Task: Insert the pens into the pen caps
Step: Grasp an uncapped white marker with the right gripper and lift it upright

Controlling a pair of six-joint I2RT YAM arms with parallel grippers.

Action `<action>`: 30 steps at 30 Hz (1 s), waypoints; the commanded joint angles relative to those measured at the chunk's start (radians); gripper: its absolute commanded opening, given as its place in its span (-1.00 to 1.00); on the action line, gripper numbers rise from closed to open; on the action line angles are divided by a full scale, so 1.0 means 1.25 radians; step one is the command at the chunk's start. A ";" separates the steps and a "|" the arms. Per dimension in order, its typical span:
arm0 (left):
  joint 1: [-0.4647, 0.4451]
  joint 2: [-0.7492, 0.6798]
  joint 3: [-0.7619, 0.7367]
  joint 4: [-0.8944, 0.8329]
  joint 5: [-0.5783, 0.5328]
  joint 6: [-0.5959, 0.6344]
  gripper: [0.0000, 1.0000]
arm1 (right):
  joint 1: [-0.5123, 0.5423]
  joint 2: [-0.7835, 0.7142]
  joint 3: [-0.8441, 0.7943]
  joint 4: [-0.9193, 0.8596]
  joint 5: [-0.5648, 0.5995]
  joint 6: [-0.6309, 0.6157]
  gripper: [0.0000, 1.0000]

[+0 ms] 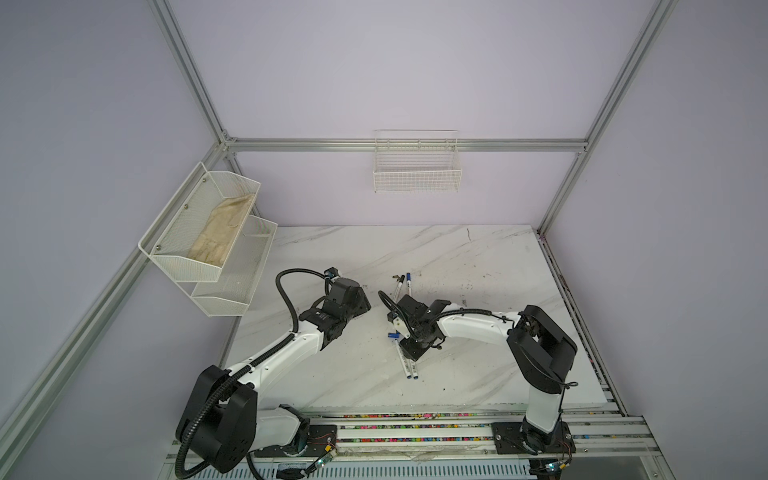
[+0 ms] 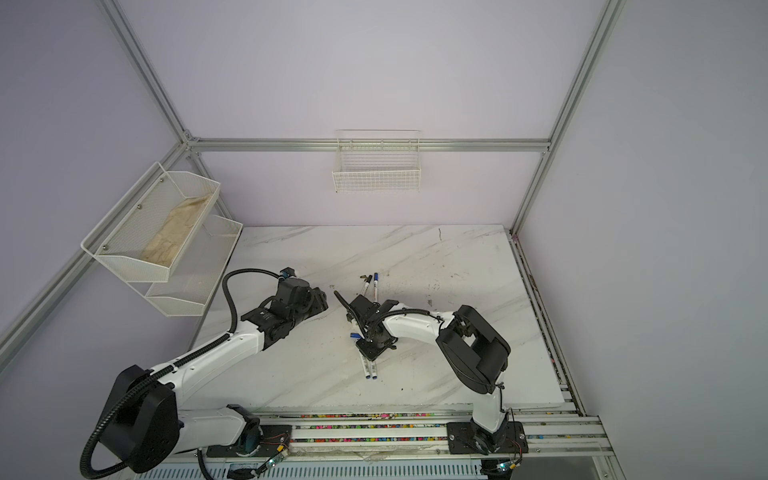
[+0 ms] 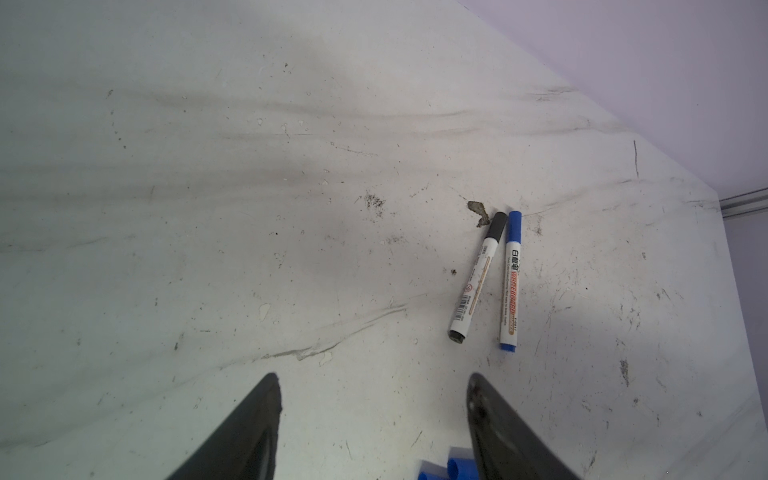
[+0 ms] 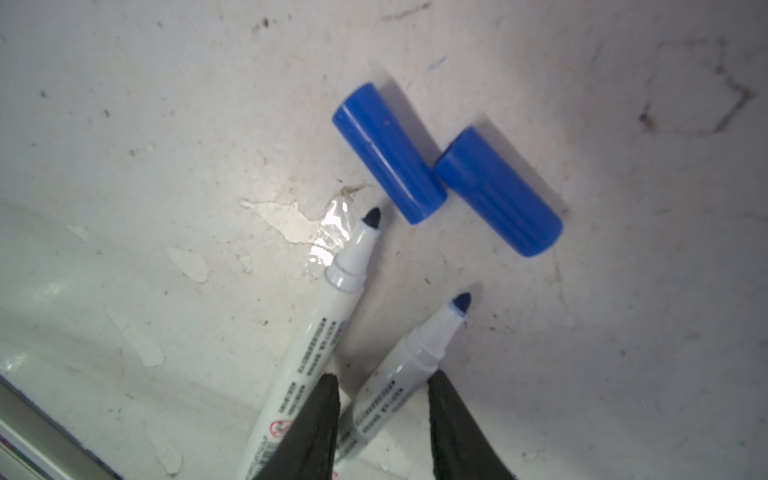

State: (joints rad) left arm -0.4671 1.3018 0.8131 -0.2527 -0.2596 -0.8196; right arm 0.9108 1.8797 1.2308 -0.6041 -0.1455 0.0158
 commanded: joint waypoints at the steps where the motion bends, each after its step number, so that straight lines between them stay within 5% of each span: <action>1: -0.001 0.001 -0.022 0.011 0.009 0.003 0.38 | 0.006 0.027 0.003 -0.041 0.048 0.012 -0.29; 17: 0.000 0.019 0.000 0.027 0.066 0.031 0.40 | -0.037 -0.008 -0.020 0.004 0.164 0.099 -0.99; 24: -0.001 -0.002 -0.030 0.110 0.156 0.065 0.40 | -0.211 -0.210 -0.023 0.188 -0.034 0.114 -1.00; 30: -0.004 -0.028 -0.080 0.295 0.361 0.112 0.39 | -0.293 -0.248 -0.028 0.371 -0.236 0.190 -1.00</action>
State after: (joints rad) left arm -0.4671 1.3041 0.7696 -0.0582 0.0242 -0.7341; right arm 0.5533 1.5604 1.2037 -0.2790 -0.2691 0.1860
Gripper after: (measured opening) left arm 0.695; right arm 0.151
